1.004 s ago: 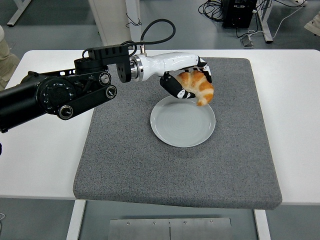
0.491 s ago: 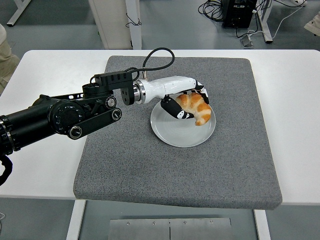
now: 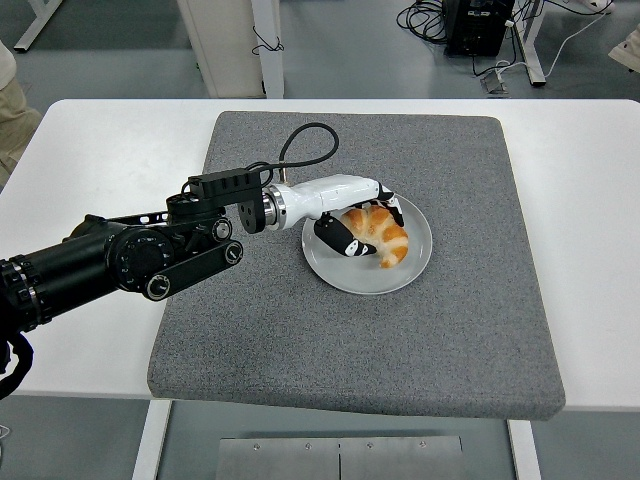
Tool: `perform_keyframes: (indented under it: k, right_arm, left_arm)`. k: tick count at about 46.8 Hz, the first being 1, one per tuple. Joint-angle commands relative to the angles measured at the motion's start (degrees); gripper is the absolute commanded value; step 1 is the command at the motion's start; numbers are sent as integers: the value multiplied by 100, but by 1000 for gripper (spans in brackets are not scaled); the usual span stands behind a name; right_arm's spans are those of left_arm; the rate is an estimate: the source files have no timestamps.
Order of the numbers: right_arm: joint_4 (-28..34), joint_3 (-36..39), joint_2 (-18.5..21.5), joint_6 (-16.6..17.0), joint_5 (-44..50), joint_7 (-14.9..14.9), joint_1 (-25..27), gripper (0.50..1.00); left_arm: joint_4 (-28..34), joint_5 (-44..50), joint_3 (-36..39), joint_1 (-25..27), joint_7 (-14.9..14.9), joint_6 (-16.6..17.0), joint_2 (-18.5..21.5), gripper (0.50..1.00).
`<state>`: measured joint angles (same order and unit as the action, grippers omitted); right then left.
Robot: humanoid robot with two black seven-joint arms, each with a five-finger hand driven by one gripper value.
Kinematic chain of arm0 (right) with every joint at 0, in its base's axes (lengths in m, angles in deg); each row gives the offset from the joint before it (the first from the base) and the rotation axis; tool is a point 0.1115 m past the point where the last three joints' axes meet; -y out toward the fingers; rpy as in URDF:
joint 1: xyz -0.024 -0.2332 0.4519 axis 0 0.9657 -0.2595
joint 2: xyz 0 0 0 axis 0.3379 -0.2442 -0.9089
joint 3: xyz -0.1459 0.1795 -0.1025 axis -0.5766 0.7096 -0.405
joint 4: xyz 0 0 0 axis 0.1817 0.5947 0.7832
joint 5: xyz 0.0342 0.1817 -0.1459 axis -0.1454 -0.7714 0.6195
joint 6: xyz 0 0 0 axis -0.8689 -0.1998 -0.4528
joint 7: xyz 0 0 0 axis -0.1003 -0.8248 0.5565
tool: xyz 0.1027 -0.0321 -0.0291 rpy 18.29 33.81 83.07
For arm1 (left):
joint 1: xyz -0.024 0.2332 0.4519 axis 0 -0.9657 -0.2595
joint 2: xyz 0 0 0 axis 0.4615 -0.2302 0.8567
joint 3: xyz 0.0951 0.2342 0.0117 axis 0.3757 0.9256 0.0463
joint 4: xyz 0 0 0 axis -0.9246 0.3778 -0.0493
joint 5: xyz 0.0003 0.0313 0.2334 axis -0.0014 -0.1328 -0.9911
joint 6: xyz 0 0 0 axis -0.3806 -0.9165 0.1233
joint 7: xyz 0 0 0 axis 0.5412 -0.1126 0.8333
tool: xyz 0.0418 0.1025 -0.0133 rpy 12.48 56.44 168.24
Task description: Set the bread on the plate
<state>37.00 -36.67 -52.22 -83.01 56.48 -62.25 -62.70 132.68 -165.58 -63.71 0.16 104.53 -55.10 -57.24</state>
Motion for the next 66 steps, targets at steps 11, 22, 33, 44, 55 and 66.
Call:
perform_keyframes:
  k: [11, 22, 33, 44, 55, 66]
  right_arm:
    - [1, 1, 0, -1, 0, 0, -7, 1000]
    - [1, 1, 0, -1, 0, 0, 1, 1000]
    - [1, 1, 0, -1, 0, 0, 1, 1000]
    - [1, 1, 0, -1, 0, 0, 1, 1000]
    - [1, 1, 0, -1, 0, 0, 1, 1000]
    - [1, 1, 0, -1, 0, 0, -7, 1000]
  left_arm:
    - [-83, -77, 2, -97, 0, 57, -14, 500]
    - [-127, -112, 11, -123, 0, 92, -14, 500]
    - [-136, -121, 19, -123, 0, 145, -14, 500]
    - [-154, -130, 89, -132, -18, 154, -14, 500]
    - [-206, -121, 134, -123, -18, 163, -14, 500]
    - [-206, -7, 116, -106, -88, 154, -5, 684]
